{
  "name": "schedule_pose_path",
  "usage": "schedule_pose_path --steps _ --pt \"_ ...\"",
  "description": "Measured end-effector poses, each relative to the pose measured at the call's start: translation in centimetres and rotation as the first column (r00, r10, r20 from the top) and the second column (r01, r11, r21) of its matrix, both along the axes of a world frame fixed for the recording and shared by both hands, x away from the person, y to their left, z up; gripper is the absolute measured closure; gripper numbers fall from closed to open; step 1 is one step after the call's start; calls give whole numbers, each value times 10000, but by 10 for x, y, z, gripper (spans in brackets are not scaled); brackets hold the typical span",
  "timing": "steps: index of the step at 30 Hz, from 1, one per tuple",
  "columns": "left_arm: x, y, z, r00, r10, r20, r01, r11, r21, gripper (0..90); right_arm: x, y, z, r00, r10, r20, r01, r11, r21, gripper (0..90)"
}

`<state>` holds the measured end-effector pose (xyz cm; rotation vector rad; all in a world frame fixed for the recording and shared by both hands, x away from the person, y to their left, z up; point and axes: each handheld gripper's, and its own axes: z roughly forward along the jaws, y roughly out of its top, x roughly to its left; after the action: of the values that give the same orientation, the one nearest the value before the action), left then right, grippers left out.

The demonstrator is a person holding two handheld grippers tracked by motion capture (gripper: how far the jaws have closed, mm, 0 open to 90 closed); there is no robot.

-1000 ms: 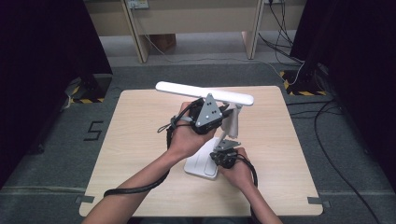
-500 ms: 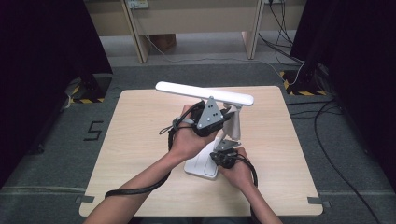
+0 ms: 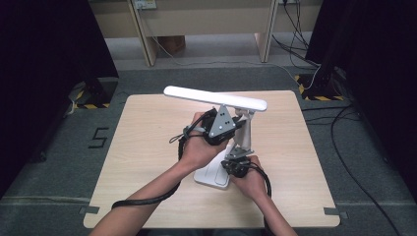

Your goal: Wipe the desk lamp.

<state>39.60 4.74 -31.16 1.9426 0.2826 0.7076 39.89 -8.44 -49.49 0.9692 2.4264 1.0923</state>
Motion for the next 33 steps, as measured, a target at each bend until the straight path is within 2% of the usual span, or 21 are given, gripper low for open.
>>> schedule_pose_path --steps 10,22,28,29,30,33 --pt "0 0 -5 10000 9 -62 -9 10000 36 842 -2 0 -1 9999 -156 -10 156 9998 107 900" --pt "3 2 -15 9998 36 -199 -36 10000 -9 842 -4 -1 -3 9996 -143 258 137 9996 243 900" --pt "5 3 -22 9994 141 -322 -144 9999 -89 842 -4 -1 -4 9997 -159 161 154 9994 294 900" --pt "5 4 -22 9993 152 -340 -155 9998 -88 842 -4 -1 -4 9996 -197 183 191 9994 286 900" --pt "6 4 -23 9993 162 -346 -165 9998 -89 842 -3 -1 -4 9990 -184 399 176 9996 215 900" --pt "6 4 -24 9993 170 -342 -173 9998 -86 842 -4 -1 -4 9992 -172 359 163 9996 234 900"
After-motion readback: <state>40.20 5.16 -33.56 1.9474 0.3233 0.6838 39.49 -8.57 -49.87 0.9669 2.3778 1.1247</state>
